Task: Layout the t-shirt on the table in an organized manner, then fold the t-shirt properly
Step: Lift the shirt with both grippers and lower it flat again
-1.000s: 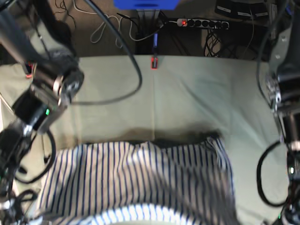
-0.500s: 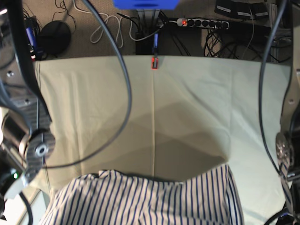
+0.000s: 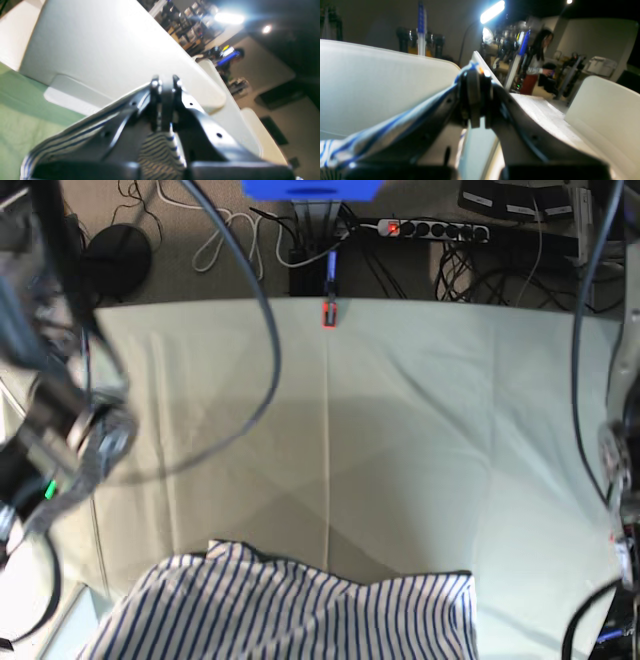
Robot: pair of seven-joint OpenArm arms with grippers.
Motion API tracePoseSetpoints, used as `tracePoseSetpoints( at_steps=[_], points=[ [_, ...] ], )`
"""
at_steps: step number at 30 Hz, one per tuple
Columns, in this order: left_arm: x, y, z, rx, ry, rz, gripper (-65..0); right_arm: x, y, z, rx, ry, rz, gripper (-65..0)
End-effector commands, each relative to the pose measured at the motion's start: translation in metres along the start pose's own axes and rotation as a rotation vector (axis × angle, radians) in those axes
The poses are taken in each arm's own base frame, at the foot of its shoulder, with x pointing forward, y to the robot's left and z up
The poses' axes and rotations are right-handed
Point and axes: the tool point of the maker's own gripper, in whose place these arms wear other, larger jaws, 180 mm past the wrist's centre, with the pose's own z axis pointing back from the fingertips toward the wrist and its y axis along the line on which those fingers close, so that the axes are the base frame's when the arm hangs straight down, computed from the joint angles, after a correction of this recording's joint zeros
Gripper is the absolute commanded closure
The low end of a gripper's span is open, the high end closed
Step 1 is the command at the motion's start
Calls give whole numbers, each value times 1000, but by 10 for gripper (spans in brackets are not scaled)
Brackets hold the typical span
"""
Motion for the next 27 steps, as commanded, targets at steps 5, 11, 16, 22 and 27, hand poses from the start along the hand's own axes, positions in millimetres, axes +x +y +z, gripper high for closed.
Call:
tracePoseSetpoints(
  at_steps=[5,11,16,22,27],
  points=[
    [-8,61,39,65,-53,50,0,-45,29,64,39,46,19,0],
    [-72,164,110,254,-10,121,0,-121,62,155,157,214,-63,0],
    [-149,221,179,387,104,201,0,-162,78,226,226,310,-126,0],
    [-209,276,275,577,211,271,0,-190,84,300,269,418,-179,0],
    [-209,298,339,695,216,254,0,-196,64,347,230,469,-232,0]
  ],
)
